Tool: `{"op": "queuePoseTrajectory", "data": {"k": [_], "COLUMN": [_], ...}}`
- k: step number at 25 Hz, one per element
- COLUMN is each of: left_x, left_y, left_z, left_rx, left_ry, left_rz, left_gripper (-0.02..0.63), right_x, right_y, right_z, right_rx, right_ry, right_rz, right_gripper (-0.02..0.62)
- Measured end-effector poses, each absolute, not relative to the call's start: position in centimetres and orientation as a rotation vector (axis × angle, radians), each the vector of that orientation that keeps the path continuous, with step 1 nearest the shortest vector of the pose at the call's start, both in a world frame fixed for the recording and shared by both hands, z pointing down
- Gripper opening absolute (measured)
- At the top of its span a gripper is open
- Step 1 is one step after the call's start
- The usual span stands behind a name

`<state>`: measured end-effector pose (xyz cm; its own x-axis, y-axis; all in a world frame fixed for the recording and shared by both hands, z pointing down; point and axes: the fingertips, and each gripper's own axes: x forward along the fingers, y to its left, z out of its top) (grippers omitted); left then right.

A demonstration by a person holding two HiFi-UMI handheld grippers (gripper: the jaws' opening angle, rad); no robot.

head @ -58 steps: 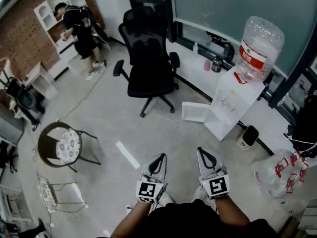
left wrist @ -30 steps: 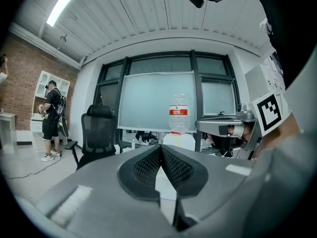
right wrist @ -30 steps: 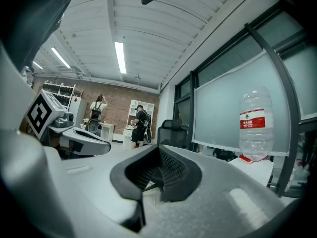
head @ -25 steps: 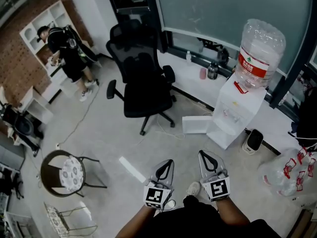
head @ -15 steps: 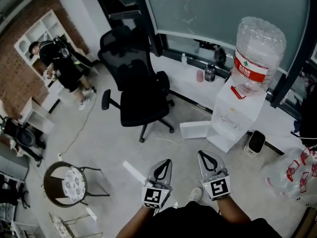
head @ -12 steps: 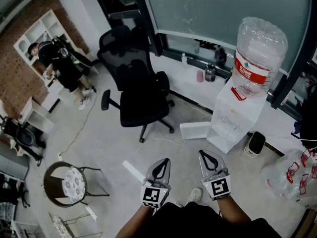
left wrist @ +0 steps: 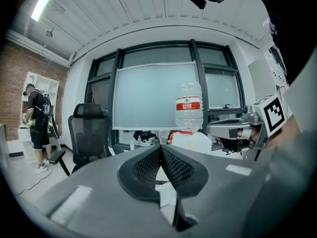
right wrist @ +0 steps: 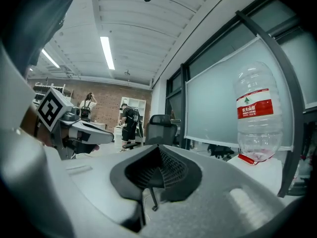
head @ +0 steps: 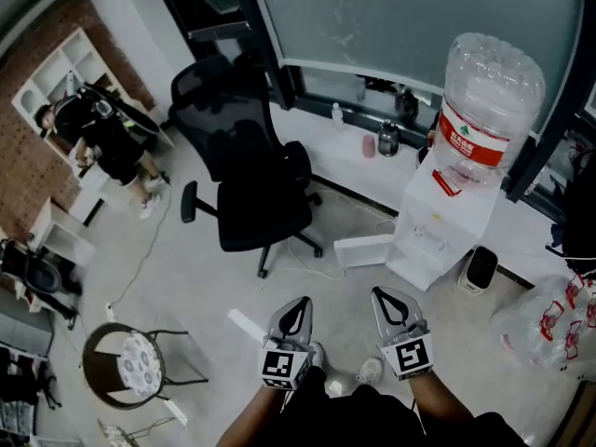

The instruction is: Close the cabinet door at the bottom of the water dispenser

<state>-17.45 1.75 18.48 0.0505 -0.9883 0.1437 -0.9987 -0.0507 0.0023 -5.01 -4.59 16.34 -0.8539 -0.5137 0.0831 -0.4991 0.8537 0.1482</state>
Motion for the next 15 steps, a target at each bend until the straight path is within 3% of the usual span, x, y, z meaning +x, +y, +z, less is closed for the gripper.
{"op": "queuePoseTrajectory", "data": {"k": [15], "left_x": [-21.6], "left_y": [-5.0], "left_z": [19.7], "left_rx": [2.492], "left_ry": [-1.744], "left_rz": [0.165], "left_gripper": [0.018], "right_x": [-8.9], "right_y": [-7.5], "right_z": [16.9], "right_rx": [1.215], "right_ry": [-2.77], "right_rz": [-0.042], "right_gripper": [0.003]}}
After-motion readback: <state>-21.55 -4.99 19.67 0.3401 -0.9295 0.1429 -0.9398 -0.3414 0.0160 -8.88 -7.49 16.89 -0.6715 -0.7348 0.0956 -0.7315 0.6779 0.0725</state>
